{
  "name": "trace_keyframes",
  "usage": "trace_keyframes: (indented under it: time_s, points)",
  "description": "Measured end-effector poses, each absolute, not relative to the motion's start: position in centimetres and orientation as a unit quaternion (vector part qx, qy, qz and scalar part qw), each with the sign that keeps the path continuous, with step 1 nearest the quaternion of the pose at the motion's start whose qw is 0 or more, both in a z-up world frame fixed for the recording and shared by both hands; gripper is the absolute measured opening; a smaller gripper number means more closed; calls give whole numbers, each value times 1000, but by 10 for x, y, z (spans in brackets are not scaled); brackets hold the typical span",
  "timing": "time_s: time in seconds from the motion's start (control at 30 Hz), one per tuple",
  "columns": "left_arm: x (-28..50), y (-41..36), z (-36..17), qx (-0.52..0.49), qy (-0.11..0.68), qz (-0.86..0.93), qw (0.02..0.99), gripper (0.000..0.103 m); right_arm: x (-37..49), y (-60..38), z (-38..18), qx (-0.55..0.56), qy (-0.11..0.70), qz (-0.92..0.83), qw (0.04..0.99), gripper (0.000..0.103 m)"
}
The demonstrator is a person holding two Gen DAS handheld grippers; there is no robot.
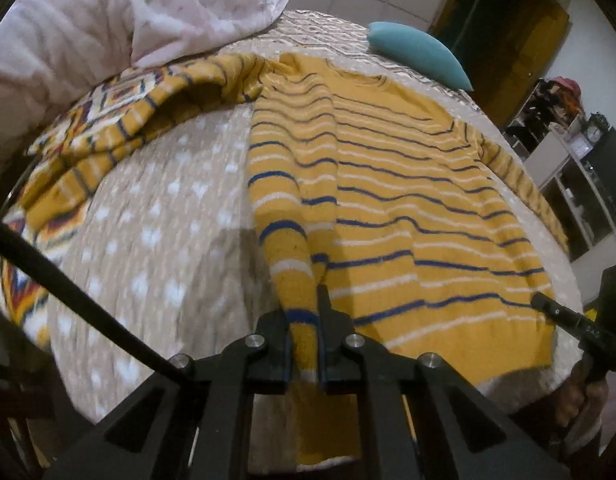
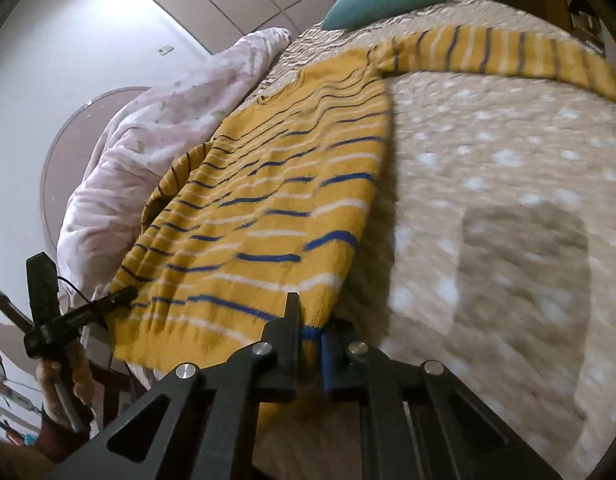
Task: Fold small clothes
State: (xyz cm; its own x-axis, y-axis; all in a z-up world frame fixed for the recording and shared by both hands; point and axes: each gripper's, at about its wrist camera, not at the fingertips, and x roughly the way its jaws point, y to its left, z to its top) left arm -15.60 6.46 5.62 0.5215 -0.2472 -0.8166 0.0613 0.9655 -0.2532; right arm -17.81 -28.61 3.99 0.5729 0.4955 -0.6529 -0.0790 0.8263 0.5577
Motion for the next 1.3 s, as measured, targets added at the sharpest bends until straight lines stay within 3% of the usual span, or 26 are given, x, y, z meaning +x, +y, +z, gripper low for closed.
trace_keyframes:
  time_s: [0.27, 0.3, 0.37, 0.47, 0.63, 0.73, 0.87, 0.93, 0.97, 1.0, 1.17, 1.3]
  points:
    - [-184, 91, 39, -124, 497, -92, 854, 17, -217, -300, 28, 230, 462, 175, 839, 12]
    - [-186, 95, 47, -125, 482, -89, 862, 22, -214, -307, 30, 239, 455, 170, 841, 13]
    - [-187, 100, 61, -115, 456, -78, 879, 46, -207, -332, 40, 252, 429, 132, 858, 15]
    - [-184, 98, 78, -102, 417, -65, 901, 63, -191, -378, 49, 268, 391, 55, 879, 37]
    - [-162, 84, 76, -115, 426, -92, 893, 66, -151, -476, 38, 350, 343, -68, 869, 41]
    - [-151, 72, 70, -128, 439, -105, 883, 66, -131, -525, 27, 405, 323, -120, 847, 51]
    - [-144, 62, 63, -131, 450, -108, 877, 66, -113, -575, 18, 484, 283, -149, 815, 52]
    - [-142, 60, 63, -134, 453, -107, 875, 66, -100, -587, 21, 504, 270, -153, 806, 47]
    - [-142, 61, 63, -137, 453, -106, 875, 66, -93, -593, 24, 505, 274, -150, 804, 18]
    - [-142, 62, 64, -139, 452, -106, 875, 66, -88, -599, 28, 504, 279, -147, 804, 7]
    - [-147, 76, 71, -149, 431, -94, 885, 66, -91, -641, 99, 452, 229, -230, 831, 6]
    - [-150, 92, 67, -179, 427, -90, 882, 66, -72, -627, 145, 384, 244, -235, 859, 6]
